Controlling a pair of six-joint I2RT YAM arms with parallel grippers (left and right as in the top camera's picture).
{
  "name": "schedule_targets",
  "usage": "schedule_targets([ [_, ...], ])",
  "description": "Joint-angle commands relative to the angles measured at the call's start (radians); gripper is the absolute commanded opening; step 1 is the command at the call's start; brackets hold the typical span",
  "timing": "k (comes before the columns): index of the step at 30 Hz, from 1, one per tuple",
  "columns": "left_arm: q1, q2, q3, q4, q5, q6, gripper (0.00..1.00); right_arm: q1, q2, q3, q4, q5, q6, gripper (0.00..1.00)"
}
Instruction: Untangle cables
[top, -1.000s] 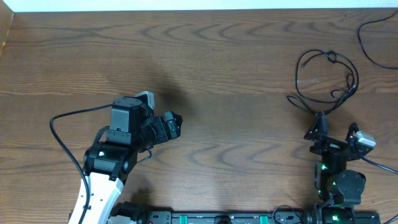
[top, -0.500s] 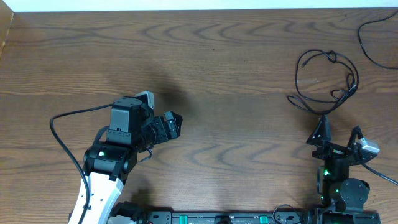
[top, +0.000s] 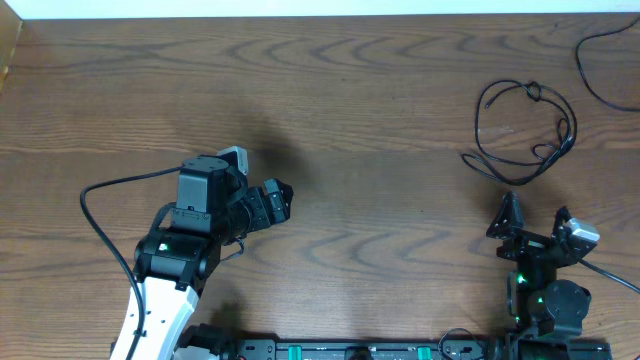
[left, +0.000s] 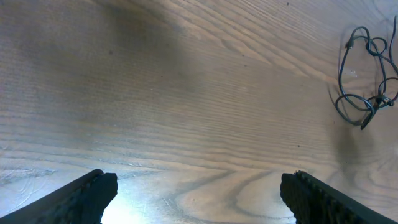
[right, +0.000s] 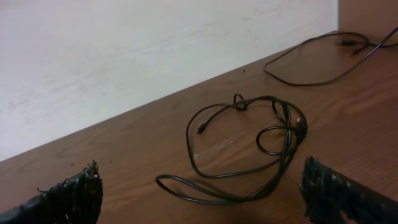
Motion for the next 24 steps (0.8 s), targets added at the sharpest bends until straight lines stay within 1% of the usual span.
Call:
schedule_targets([
  [1, 0.004, 0.0, 0.008, 0.0, -0.01, 0.009, 0.92, 0.016, -0.007, -0.001, -0.005, -0.006, -0.018, 0.99],
  [5, 0.004, 0.0, 0.008, 0.0, -0.01, 0.009, 0.92, 0.035, -0.007, -0.001, -0.005, -0.005, -0.029, 0.99],
  [10, 0.004, 0.0, 0.008, 0.0, -0.01, 0.009, 0.92, 0.035, -0.007, -0.001, -0.005, -0.006, -0.15, 0.99],
  [24, 0.004, 0.0, 0.008, 0.0, -0.01, 0.009, 0.92, 0.035, -0.006, -0.001, -0.005, -0.006, -0.153, 0.99],
])
